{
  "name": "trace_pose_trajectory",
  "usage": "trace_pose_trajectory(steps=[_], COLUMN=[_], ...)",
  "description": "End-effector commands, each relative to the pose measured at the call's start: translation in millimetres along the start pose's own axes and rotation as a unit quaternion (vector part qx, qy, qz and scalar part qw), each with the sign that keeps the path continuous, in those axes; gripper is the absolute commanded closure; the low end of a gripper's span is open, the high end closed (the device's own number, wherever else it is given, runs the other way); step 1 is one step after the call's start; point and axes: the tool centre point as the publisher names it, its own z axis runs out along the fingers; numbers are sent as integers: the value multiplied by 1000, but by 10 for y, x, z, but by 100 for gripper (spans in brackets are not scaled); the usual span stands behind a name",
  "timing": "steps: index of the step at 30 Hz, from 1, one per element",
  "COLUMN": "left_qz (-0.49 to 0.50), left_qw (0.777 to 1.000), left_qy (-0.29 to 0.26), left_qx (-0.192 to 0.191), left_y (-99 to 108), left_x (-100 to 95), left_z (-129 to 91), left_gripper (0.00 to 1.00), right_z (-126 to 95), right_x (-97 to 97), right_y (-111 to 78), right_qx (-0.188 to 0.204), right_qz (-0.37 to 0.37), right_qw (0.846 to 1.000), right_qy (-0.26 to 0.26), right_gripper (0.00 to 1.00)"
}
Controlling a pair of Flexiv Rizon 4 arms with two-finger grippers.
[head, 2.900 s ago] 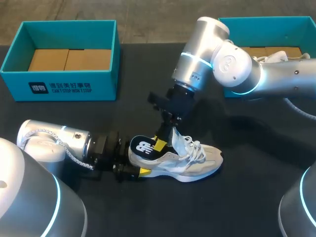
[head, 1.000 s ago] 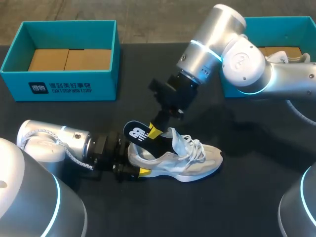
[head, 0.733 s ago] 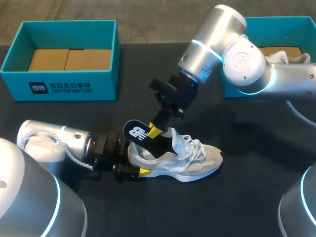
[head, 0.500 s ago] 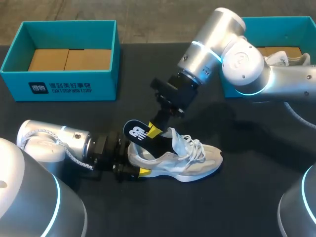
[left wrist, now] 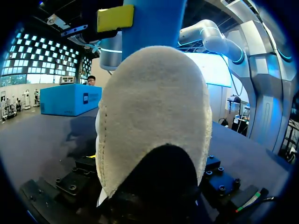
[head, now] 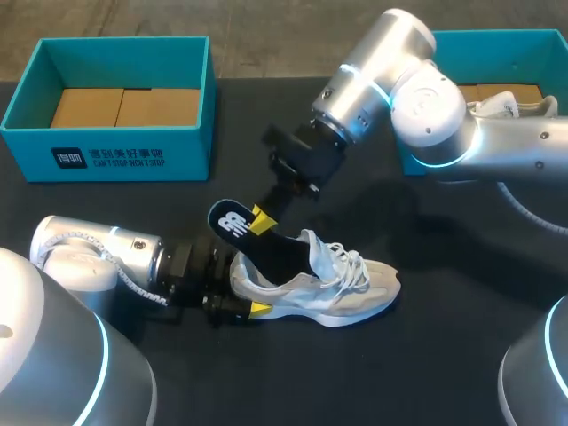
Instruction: Take the shoe out of the shoebox, open the shoe tongue, remove and reinsert the insole, then place the shoe into the shoebox
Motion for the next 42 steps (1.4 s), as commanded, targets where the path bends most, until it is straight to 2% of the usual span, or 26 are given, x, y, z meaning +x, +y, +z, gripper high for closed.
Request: trace_pose_trajectory(steps=[1,8,13,16,31,35,42], left_qz=[0,0,0,0,0,0,0], left_qw=[1000,1000,1000,1000,1000,1000,1000], left_qy=[-1,-1,-1,-1,-1,-1,-1], left_qx=[-1,-1,-1,-1,-1,-1,-1], left_y=[8,8,8,8,8,8,8], left_x=[-2,-2,-2,-2,-2,-2,-2], left_z=[0,0,0,0,0,0,0], left_gripper=[100,100,100,100,100,100,100], right_z=[-150,-481,-709,-899,-899,-1037,-1443], right_x=[194,314,403,484,484,522,708], right_y=[62,251,359,491,491,622,842], right_qx=[-12,-49,-93,-123,-123,-155,-225], right_qz=[-10,-26,-30,-43,-43,-40,-37], right_qw=[999,995,989,983,983,976,958], right_qy=[-43,-85,-111,-127,-127,-148,-176], right_gripper=[100,100,100,100,100,100,100])
